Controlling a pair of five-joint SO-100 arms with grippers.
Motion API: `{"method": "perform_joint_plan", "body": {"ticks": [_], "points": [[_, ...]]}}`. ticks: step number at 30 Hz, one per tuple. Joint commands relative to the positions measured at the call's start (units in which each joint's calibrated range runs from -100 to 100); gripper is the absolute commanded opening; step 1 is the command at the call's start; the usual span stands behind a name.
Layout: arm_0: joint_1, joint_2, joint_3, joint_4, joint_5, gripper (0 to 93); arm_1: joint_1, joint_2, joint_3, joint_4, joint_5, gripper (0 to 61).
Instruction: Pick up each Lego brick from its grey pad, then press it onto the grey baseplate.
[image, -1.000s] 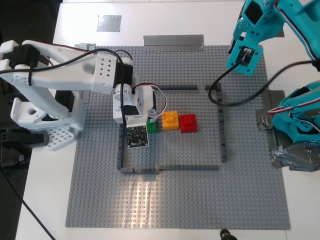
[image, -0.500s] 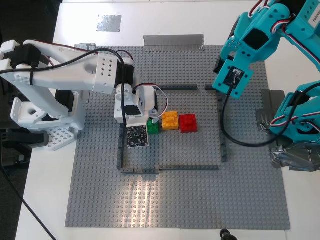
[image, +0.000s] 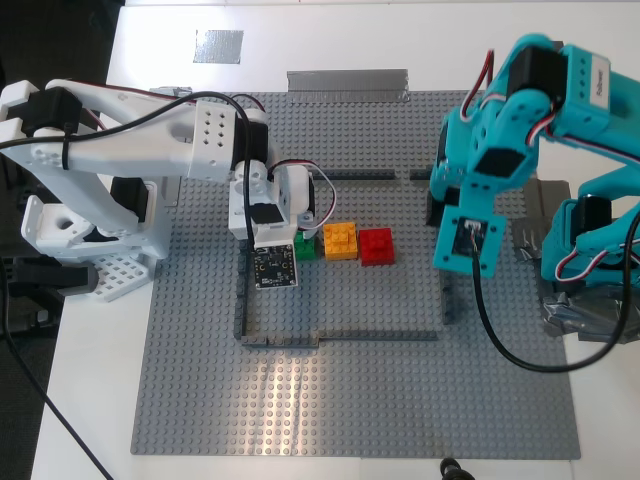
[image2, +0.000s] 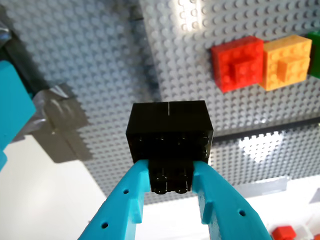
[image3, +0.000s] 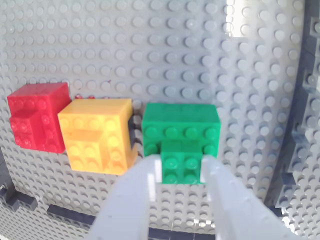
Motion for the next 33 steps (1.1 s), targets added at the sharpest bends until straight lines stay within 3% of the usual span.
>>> {"method": "perform_joint_plan", "body": {"ticks": [1, 15, 33], "points": [[-2.8, -0.7, 2.9, -0.1, -2.6, 0.0, -0.1, -1.8, -4.7, 0.7, 0.1, 0.1], [-2.4, -0.6, 19.5, -16.6, -3.6, 0.0, 1.1, -2.7, -4.8, -1.6, 0.7, 0.1], [0.6, 6.6, 19.9, -22.3, -3.5, 0.0, 1.1, -3.1, -1.7, -3.7, 0.9, 0.9]]}}
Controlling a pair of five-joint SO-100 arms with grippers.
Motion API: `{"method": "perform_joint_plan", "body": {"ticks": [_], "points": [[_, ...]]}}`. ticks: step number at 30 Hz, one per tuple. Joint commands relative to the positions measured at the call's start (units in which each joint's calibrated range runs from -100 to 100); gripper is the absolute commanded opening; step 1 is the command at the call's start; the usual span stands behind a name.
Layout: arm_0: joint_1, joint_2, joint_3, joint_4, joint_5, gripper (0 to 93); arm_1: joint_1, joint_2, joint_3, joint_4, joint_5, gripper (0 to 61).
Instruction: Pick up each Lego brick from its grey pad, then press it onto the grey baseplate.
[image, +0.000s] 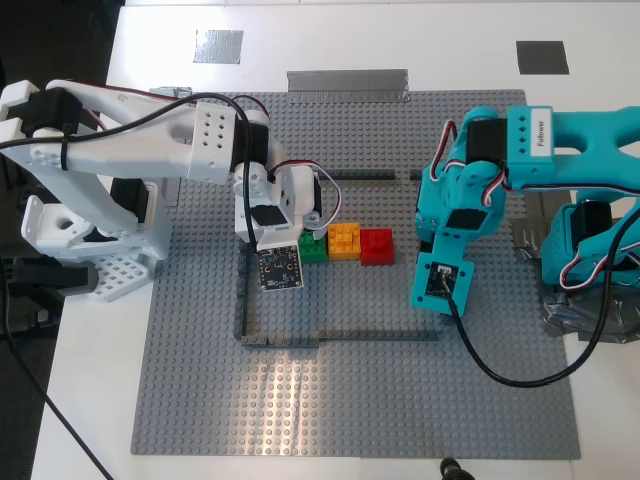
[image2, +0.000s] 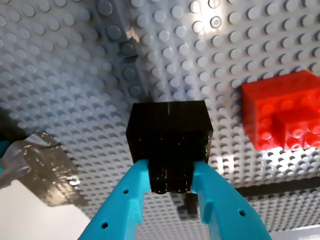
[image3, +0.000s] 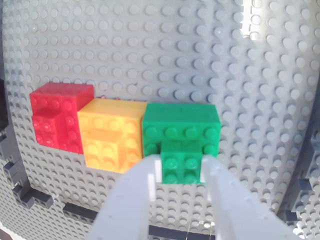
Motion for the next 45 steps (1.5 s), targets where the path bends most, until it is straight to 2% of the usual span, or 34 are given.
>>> {"method": "perform_joint_plan", "body": {"ticks": [1, 2, 4, 10, 17, 26, 32, 36, 38, 39, 40, 45], "points": [[3.5, 0.5, -1.3, -2.7, 0.2, 0.0, 0.2, -3.1, -0.8, -0.9, 0.4, 1.3], [4.0, 0.5, -1.6, -3.2, 0.2, 0.0, 0.3, -3.2, -0.8, -0.9, 0.4, 2.0], [4.7, 0.9, -2.8, -3.4, 0.2, 0.0, 0.4, -3.3, -0.4, -0.9, 0.5, 8.5], [4.5, 1.0, -4.9, -3.2, 0.3, 0.0, 0.4, -3.5, -0.2, -1.0, 0.9, 11.5], [4.2, 1.0, -5.0, -3.2, 0.3, 0.0, 0.8, -4.7, 0.5, -1.0, 1.1, 19.7], [4.0, 1.0, -5.0, -3.5, 0.3, 0.0, -0.1, -8.4, -3.3, 3.2, 1.4, 22.2], [4.0, 1.1, -5.0, -3.5, 0.3, 0.0, -4.0, -17.2, -5.0, 9.1, 2.1, 22.4], [4.0, 1.1, -5.0, -3.5, 0.3, 0.0, -7.1, -21.2, -8.4, 16.3, 2.4, 16.9], [4.0, 1.1, -4.7, -3.6, 0.2, 0.0, -9.9, -24.3, -10.4, 20.8, 2.9, 9.1], [4.0, 1.1, -4.6, -3.6, 0.2, 0.0, -10.9, -25.2, -11.2, 22.4, 2.8, 2.4], [4.0, 1.2, -4.3, -4.0, 0.1, 0.0, -11.9, -26.1, -12.4, 24.4, 2.3, 0.2], [4.0, 1.2, -4.3, -5.0, 0.2, 0.0, -20.5, -27.8, -18.8, 35.9, 2.8, 0.2]]}}
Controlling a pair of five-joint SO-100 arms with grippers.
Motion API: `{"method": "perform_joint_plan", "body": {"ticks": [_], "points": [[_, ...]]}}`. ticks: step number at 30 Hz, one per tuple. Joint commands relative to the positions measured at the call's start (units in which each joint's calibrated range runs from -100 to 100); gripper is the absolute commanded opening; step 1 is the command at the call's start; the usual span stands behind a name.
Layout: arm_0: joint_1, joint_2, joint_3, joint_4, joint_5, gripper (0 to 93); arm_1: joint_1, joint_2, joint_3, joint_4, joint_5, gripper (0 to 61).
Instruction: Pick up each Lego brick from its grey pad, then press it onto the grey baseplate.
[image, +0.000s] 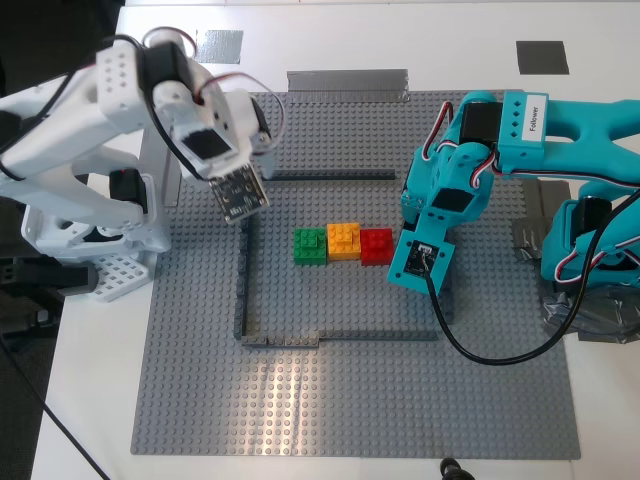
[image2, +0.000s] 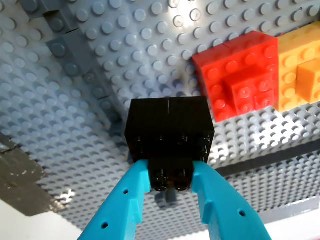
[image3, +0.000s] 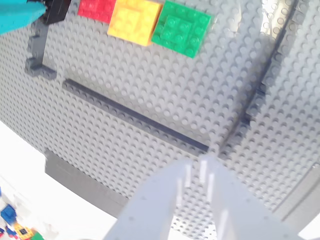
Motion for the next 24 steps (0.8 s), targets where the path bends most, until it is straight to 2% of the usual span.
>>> {"method": "perform_joint_plan", "body": {"ticks": [1, 2, 6, 8, 15, 19, 24], "points": [[-0.3, 0.1, -2.0, -0.6, 0.0, 0.0, -10.0, -3.2, -9.5, 11.8, 0.4, 0.2], [-0.6, 0.1, -1.8, -0.6, 0.0, 0.0, -15.0, -3.8, -10.5, 14.8, 0.3, 0.2], [-0.9, 2.0, -1.9, -0.5, -0.2, 0.0, -27.0, -4.7, -12.3, 17.0, -1.2, 0.2], [-1.0, 3.3, -2.5, -0.5, -0.3, 0.0, -29.8, -4.6, -12.1, 15.5, -1.5, 0.2], [-0.8, 5.1, -4.1, -0.5, -0.2, 0.0, -42.3, 2.0, -17.4, 14.6, -6.1, 0.2], [-0.9, 5.1, -4.1, -1.3, -0.4, 0.0, -46.7, 10.6, -25.3, 13.6, -4.7, 0.2], [-1.0, 5.1, -4.0, -2.0, -0.3, 0.0, -51.1, 15.2, -27.1, 4.8, -3.8, 0.2]]}}
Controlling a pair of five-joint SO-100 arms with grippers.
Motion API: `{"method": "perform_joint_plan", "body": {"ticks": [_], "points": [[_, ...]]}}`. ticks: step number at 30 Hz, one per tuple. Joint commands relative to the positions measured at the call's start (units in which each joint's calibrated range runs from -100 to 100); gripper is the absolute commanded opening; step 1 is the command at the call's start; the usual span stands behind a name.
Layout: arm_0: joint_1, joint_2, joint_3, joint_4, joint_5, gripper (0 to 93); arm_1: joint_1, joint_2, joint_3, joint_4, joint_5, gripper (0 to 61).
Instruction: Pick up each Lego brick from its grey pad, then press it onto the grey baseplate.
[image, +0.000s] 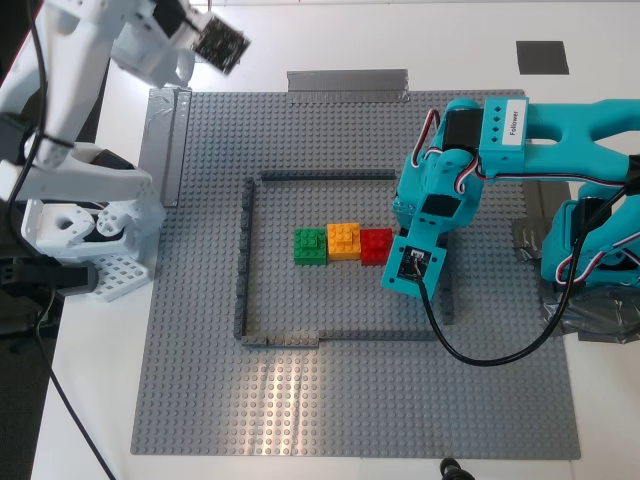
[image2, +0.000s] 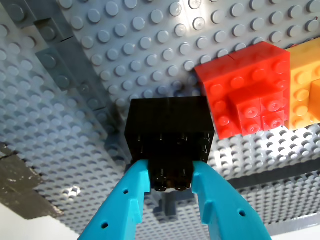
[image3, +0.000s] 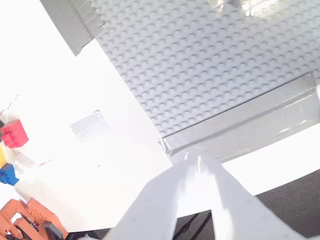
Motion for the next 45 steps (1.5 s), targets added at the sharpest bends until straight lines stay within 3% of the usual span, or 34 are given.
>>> {"method": "perform_joint_plan", "body": {"ticks": [1, 11, 17, 23, 29, 45], "points": [[-0.4, -0.1, -2.5, -0.4, -0.1, 0.0, -3.9, 3.4, -6.0, -7.5, 0.8, 0.2], [-0.4, -0.1, -1.7, -0.3, -0.1, 0.0, -11.3, 8.3, 0.5, -23.1, 0.8, 0.2], [-0.4, 0.0, -1.6, -0.3, -0.1, 0.0, -14.8, 11.0, 4.7, -26.2, 0.6, 0.2], [-0.5, 0.0, -1.5, -0.3, -0.1, 0.0, -16.8, 12.1, 3.8, -23.5, 1.4, 0.2], [-1.4, 0.0, 1.2, -0.4, -0.2, 0.0, -17.4, 13.9, 5.9, -28.4, 1.2, 0.2], [-1.5, 0.0, 1.3, -2.3, -0.1, 0.0, -16.1, 13.8, 4.6, -25.6, 1.7, 0.2]]}}
